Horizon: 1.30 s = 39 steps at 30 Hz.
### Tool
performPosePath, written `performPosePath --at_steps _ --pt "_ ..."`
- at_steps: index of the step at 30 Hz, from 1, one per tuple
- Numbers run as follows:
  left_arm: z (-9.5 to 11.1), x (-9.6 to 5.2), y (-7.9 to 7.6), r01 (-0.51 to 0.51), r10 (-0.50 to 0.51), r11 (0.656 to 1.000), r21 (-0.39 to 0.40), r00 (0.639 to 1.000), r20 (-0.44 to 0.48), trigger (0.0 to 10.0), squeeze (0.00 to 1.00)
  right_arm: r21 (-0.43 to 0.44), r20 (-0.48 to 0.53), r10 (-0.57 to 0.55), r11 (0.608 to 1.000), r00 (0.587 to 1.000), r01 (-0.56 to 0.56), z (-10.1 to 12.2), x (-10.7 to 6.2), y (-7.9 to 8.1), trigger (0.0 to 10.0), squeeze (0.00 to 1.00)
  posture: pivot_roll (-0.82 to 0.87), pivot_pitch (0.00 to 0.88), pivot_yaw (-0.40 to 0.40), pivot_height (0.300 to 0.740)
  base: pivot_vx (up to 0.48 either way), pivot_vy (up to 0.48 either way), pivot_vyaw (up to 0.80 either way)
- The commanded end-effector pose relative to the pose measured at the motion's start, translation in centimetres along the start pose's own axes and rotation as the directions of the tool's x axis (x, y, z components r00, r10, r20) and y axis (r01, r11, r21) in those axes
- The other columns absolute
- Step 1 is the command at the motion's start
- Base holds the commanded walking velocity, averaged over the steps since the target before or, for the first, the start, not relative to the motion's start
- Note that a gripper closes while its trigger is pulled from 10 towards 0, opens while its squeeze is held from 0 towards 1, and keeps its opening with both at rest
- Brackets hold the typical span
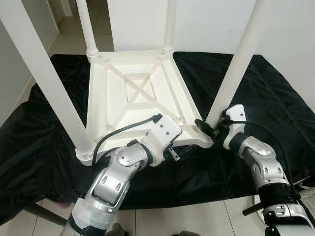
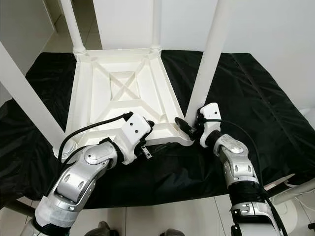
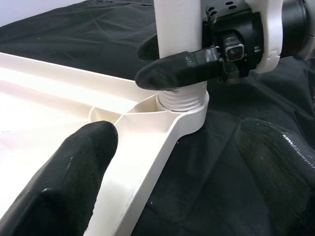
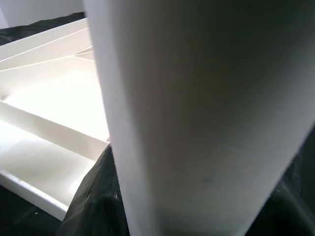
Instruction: Building children table
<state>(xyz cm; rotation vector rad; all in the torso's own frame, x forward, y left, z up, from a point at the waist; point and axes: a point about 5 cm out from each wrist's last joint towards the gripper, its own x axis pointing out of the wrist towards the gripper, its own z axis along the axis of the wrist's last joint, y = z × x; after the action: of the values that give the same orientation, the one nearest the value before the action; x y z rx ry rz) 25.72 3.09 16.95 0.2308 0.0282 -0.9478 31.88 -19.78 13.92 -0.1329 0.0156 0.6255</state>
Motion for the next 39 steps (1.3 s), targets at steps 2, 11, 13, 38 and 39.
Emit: performPosePath --at_steps 2,11,13,38,39 --pt "-0.1 0.2 0.4 -0.084 0.084 0.996 0.005 0.996 -0.002 10.0 0.00 0.011 -0.043 0.034 0.999 0.998 -0.034 -1.0 -0.3 0.4 5.5 0.00 -0.07 0.000 -0.011 0.740 0.000 0.000 0.00" --pt "-0.2 0.2 0.4 -0.087 0.087 0.996 0.002 0.996 -0.002 10.0 0.00 0.145 -0.047 -0.215 0.965 0.975 0.220 -1.2 0.6 1.4 10.0 0.00 -0.08 0.005 -0.010 0.740 0.000 0.000 0.00" --pt "-0.2 0.2 0.3 -0.087 0.087 0.996 0.002 0.996 -0.002 10.0 0.00 0.174 -0.051 -0.257 0.949 0.965 0.262 -1.3 0.8 1.7 10.0 0.00 -0.08 0.005 -0.010 0.740 0.000 0.000 0.00" --pt "-0.1 0.1 0.4 -0.099 0.099 0.995 -0.004 0.995 0.007 10.0 0.00 0.322 -0.085 -0.671 0.681 0.737 0.657 0.1 1.7 6.5 10.0 1.00 -0.08 0.000 -0.018 0.740 0.000 0.000 0.00" --pt "-0.1 0.1 0.4 -0.102 0.102 0.995 -0.004 0.995 0.007 10.0 0.00 0.355 -0.060 -0.658 0.689 0.751 0.632 0.4 1.5 6.4 10.0 1.00 -0.08 0.000 -0.020 0.740 0.000 0.000 0.00"
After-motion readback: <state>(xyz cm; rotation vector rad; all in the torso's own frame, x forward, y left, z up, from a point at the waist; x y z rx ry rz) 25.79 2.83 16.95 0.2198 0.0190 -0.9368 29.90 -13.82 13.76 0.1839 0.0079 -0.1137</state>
